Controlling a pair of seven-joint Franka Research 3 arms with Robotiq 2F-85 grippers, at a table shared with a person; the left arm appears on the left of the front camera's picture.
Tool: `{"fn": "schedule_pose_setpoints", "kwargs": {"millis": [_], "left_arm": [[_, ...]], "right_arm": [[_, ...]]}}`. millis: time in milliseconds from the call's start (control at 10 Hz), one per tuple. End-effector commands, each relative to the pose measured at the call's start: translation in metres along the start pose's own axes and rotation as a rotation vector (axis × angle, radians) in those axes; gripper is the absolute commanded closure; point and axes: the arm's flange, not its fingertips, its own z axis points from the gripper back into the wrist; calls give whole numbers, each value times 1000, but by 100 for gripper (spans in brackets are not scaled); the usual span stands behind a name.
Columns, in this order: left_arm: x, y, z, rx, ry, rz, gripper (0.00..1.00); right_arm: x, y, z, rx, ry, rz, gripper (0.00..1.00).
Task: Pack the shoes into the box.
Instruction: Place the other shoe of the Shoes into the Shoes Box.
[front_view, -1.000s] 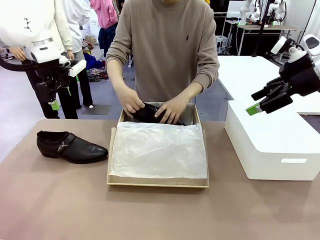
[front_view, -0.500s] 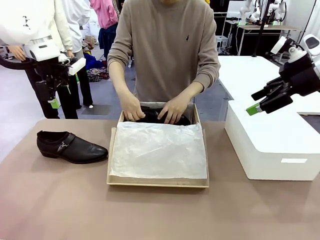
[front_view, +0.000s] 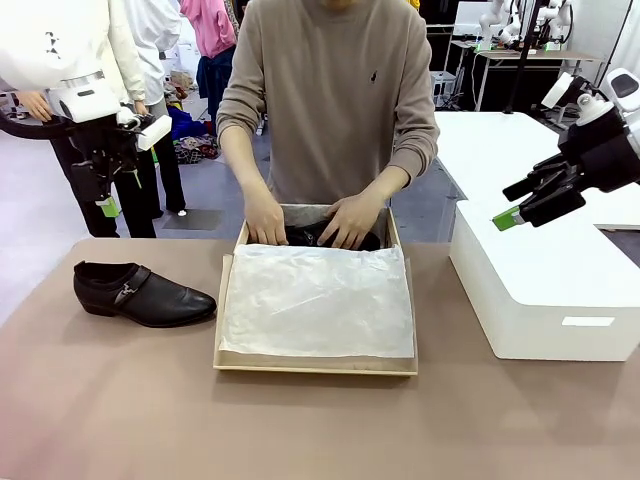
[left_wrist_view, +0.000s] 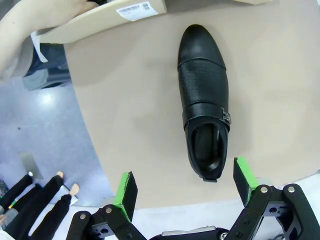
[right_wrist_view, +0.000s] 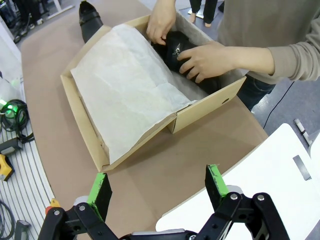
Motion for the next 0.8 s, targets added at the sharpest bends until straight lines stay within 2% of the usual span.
{"fn": "schedule_pose_setpoints", "kwargs": {"millis": [0,300,700], "left_arm": [[-1,-2,1,6,-8,9,0],[0,0,0,0,0,0,0],[-25,-8,-22,17,23,45,0]], "right_arm": [[-1,-4,-1,14,-34,21,0],[-1,-4,-1,14,-34,21,0],[-1,-4,-1,14,-34,21,0]]}}
